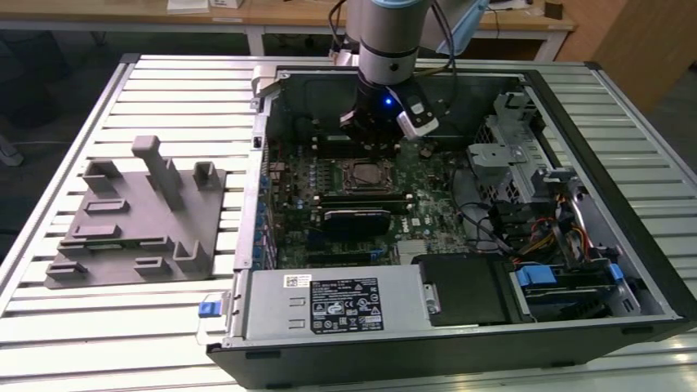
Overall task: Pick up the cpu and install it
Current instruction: 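Install the first cpu locking lever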
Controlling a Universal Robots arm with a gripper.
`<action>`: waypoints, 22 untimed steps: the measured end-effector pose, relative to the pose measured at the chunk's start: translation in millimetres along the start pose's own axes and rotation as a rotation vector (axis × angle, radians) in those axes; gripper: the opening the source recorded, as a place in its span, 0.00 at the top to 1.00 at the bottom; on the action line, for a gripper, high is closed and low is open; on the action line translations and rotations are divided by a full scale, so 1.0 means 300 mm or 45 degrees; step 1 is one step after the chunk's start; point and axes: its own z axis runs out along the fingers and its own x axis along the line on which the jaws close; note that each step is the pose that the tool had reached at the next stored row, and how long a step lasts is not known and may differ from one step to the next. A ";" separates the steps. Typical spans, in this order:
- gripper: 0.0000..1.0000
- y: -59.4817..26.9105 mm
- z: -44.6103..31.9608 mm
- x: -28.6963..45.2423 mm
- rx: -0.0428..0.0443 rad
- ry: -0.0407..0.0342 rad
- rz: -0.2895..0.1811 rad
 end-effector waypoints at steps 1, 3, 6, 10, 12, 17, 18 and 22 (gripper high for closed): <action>0.89 0.000 0.001 0.000 0.001 -0.0002 0.000; 0.89 0.000 0.002 0.000 0.003 -0.0002 0.000; 0.89 0.000 0.005 0.000 0.006 0.0002 0.000; 0.89 -0.001 0.008 -0.001 0.009 0.0002 0.000; 0.89 -0.001 0.009 -0.001 0.011 0.0005 0.000; 0.89 0.000 0.002 -0.001 0.011 0.0011 0.000; 0.89 0.000 0.001 -0.002 0.012 0.0013 0.000; 0.89 0.000 0.002 -0.002 0.020 0.0018 0.000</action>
